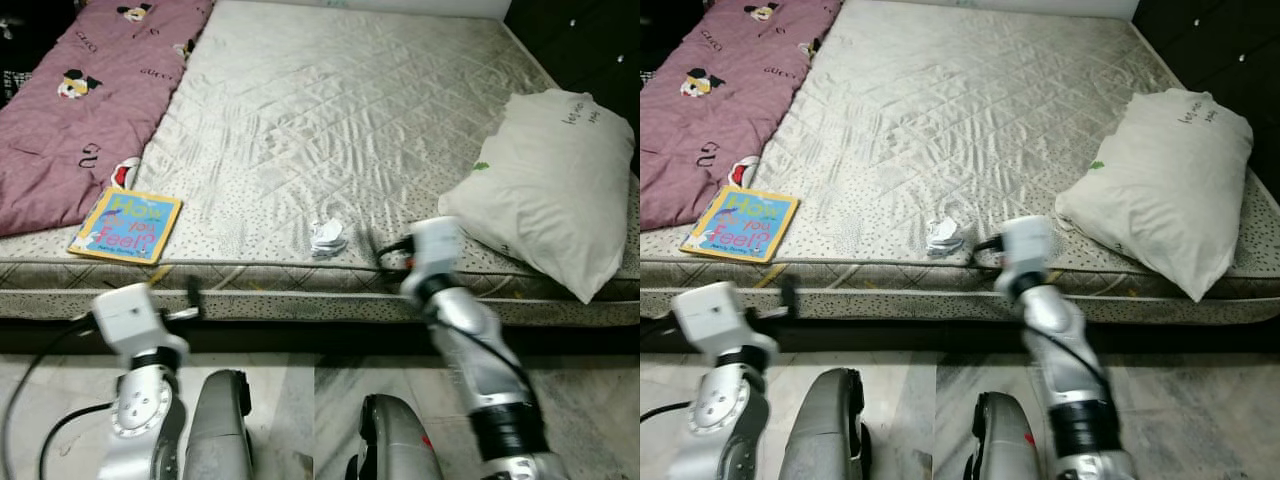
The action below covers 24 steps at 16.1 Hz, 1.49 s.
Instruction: Clean up the room
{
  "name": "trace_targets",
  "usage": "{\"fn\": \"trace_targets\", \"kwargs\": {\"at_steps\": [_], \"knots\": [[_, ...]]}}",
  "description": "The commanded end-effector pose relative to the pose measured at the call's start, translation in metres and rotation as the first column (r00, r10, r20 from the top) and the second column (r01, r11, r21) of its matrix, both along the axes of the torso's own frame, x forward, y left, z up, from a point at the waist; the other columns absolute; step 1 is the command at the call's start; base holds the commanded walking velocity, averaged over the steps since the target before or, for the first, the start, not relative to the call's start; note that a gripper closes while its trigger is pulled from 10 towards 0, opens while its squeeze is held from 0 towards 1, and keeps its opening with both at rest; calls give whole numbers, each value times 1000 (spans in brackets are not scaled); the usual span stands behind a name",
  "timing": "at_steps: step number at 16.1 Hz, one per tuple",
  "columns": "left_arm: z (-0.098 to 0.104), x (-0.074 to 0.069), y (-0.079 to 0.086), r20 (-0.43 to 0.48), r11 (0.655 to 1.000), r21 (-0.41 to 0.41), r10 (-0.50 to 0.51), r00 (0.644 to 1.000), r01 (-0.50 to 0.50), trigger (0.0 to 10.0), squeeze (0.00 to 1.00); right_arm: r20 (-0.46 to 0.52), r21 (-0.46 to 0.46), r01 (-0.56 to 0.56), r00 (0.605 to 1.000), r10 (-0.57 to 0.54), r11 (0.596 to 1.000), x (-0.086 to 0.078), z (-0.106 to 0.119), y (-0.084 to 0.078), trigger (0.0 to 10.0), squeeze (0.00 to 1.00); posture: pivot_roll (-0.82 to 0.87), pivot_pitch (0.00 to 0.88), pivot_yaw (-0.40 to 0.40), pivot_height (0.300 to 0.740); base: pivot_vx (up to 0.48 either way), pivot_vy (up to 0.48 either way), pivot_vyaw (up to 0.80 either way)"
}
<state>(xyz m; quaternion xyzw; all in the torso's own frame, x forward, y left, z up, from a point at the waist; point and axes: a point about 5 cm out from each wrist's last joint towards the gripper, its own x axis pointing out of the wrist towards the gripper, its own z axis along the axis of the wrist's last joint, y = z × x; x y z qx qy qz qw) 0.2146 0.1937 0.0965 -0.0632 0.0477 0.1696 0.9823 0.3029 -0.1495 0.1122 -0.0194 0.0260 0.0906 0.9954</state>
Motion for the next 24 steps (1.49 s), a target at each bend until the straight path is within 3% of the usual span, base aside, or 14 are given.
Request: {"fn": "trace_targets", "kwargs": {"at_steps": [1, 3, 4, 5, 7, 9, 14, 19, 24], "knots": [[2, -5, 9, 5, 997, 39, 73, 997, -73, 10000, 0, 8, -19, 49, 999, -49, 999, -4, 1, -8, 10000, 0, 16, 70, -58, 620, 0, 0, 0], [1, -7, 13, -21, 987, 103, 126, 992, -123, 10000, 0, -13, -67, 117, 993, -118, 991, -5, -3, -14, 10000, 0, 11, 72, -55, 620, 0, 0, 0], [3, -3, 9, 0, 993, 92, 79, 997, -78, 10000, 0, -13, 19, 91, 996, -91, 996, -3, -2, -11, 10000, 0, 5, 78, -46, 620, 0, 0, 0], [4, -2, 8, 9, 994, 91, 66, 998, -67, 10000, 0, -3, 18, 107, 994, -107, 994, -2, 0, -12, 10000, 0, 5, 78, -46, 620, 0, 0, 0], [4, -1, 3, 25, 999, 45, 12, 1000, -13, 10000, 0, -31, 102, 91, 996, -88, 991, -3, 3, -11, 10000, 0, 2, 83, -43, 620, 0, 0, 0], [-1, 0, 3, 0, 1000, 28, 10, 1000, -10, 10000, 0, -24, 38, 86, 996, -86, 996, -7, -2, -10, 10000, 0, -3, 85, -41, 620, 0, 0, 0], [2, 1, 1, 28, 1000, 13, -18, 999, 18, 10000, 0, -27, 53, 44, 999, -43, 998, -6, 0, -5, 10000, 0, -4, 90, -44, 620, 0, 0, 0], [2, 2, -1, 30, 1000, 4, -29, 999, 29, 10000, 0, -26, 67, 17, 1000, -15, 998, -6, 0, -3, 10000, 0, -7, 92, -45, 567, 0, 0, 0], [4, 2, -2, 44, 1000, -3, -27, 999, 27, 10000, 0, -23, 59, -37, 999, 38, 998, -6, 1, 2, 10000, 0, -9, 94, -52, 562, 0, 0, 0]]}}
